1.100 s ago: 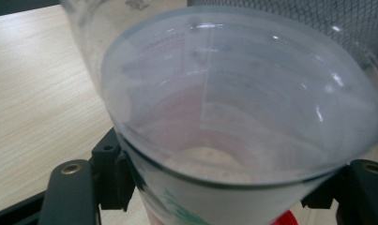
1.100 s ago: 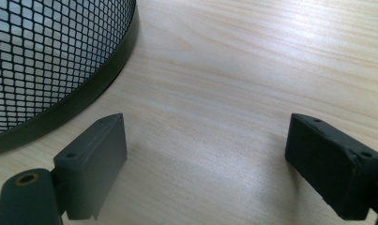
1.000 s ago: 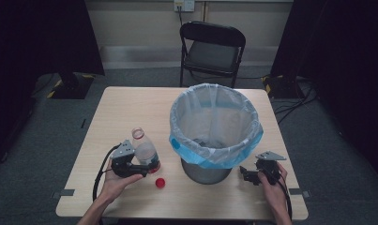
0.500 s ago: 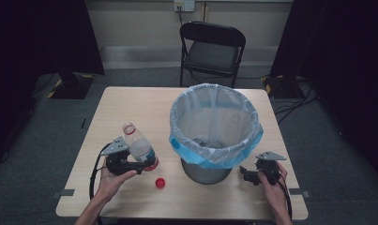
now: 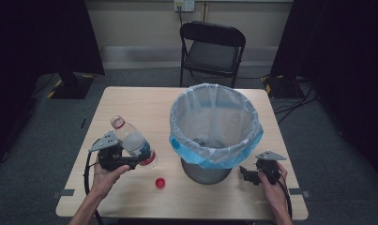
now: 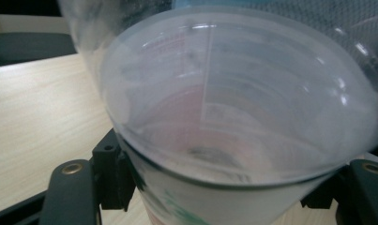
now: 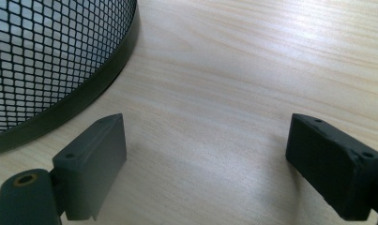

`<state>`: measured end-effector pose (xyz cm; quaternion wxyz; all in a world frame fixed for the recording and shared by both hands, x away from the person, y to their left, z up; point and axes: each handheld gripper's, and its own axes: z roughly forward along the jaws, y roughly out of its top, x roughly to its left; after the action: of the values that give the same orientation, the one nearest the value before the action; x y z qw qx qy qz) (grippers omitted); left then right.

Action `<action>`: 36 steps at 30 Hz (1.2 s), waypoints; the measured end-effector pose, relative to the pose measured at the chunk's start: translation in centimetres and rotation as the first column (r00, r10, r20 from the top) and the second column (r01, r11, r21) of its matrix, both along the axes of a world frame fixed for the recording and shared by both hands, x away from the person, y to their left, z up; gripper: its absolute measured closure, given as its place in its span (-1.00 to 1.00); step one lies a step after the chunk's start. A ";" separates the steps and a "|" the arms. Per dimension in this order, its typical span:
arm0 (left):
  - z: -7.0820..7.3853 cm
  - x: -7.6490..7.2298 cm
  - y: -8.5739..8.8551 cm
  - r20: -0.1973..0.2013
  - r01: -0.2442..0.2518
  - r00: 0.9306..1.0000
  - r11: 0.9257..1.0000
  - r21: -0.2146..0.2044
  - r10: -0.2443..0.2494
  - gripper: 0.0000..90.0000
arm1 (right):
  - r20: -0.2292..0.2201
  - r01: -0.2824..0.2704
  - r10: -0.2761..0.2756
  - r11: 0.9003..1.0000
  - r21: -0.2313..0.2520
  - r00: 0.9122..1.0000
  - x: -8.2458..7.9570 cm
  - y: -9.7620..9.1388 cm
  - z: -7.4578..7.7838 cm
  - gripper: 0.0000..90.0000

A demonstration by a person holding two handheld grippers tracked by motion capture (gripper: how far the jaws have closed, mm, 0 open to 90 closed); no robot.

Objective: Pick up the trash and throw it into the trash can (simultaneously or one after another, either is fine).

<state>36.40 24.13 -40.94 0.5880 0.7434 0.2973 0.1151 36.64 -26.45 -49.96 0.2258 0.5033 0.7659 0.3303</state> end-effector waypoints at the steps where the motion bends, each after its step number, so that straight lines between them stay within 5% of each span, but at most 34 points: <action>1: 0.2 0.0 0.0 0.000 -0.001 1.000 1.000 -0.006 0.001 -0.36 | 0.000 0.000 0.000 1.000 0.000 1.000 0.0 0.0 0.0 -0.74; 9: 2.4 0.4 -0.1 0.045 -0.001 0.999 0.999 -0.041 0.003 -0.35 | 0.000 0.000 0.000 1.000 0.000 1.000 0.0 0.0 0.0 -0.74; 24: 6.3 1.6 -0.5 0.120 -0.009 0.993 0.999 -0.043 0.014 -0.36 | 0.000 0.000 0.000 1.000 0.000 1.000 0.0 0.0 0.0 -0.74; 36: 9.2 2.0 -1.1 0.147 -0.005 0.989 0.994 -0.111 0.021 -0.35 | 0.000 0.000 0.000 1.000 0.000 1.000 0.0 0.0 0.0 -0.74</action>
<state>38.39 23.01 -31.73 0.6481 0.6970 0.2635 0.1572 36.63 -26.45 -49.97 0.2259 0.5033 0.7658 0.3304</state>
